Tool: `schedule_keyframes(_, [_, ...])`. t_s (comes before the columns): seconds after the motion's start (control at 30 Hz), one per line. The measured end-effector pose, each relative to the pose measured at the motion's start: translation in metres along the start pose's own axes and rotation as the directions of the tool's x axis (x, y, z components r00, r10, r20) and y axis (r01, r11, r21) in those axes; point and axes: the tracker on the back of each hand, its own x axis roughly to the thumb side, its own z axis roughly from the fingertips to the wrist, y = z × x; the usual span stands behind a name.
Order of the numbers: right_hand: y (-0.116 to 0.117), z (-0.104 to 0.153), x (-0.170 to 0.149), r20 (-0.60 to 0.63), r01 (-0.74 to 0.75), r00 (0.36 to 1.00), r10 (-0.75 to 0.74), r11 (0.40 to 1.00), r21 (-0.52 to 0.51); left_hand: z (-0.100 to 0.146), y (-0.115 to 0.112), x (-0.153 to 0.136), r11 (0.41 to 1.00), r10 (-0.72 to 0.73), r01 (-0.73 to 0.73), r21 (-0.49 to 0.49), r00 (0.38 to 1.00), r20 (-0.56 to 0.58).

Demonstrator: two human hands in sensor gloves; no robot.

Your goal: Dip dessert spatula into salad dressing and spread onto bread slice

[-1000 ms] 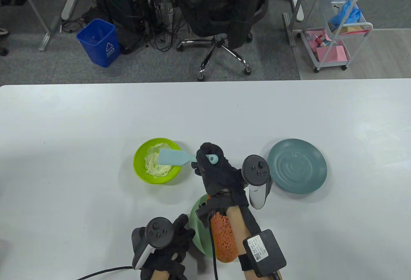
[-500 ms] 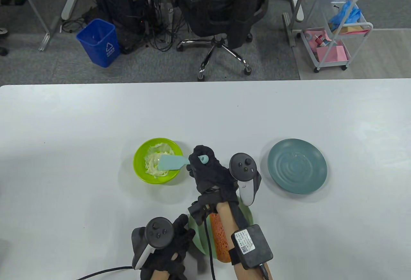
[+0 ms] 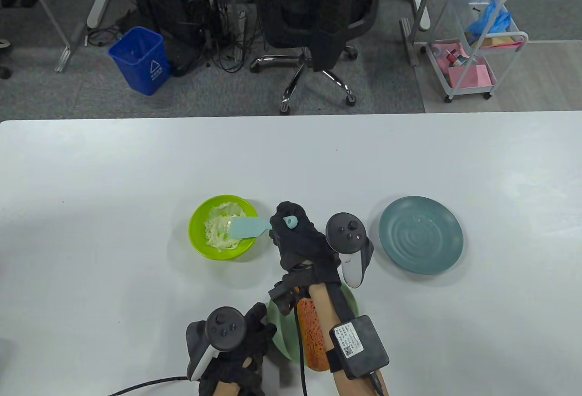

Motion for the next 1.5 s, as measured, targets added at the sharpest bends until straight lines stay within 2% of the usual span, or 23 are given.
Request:
schedule_keyframes(0.43, [-0.017,0.003,0.006,0.021,-0.007,1.000,0.008,0.999,-0.042,0.000,0.000,0.000,1.000,0.002,-0.002,-0.001,1.000,-0.002])
schedule_keyframes(0.9, [-0.040,0.014,0.000,0.069,0.165,0.984,-0.161,0.985,-0.057,0.000,0.000,0.000,1.000,0.001,-0.001,0.000,1.000,-0.004])
schedule_keyframes(1.1, [-0.071,0.032,-0.016,0.100,0.281,0.957,-0.273,0.957,-0.078,0.000,0.001,0.000,1.000,0.006,-0.006,-0.003,1.000,-0.007])
schedule_keyframes(1.27, [-0.106,0.054,-0.036,0.113,0.385,0.920,-0.375,0.920,-0.076,0.000,0.001,0.000,1.000,0.002,-0.002,-0.002,1.000,-0.006])
schedule_keyframes(1.5, [-0.153,0.084,-0.072,0.129,0.443,0.894,-0.429,0.889,-0.114,0.000,0.001,0.000,1.000,0.000,0.000,-0.001,1.000,-0.006])
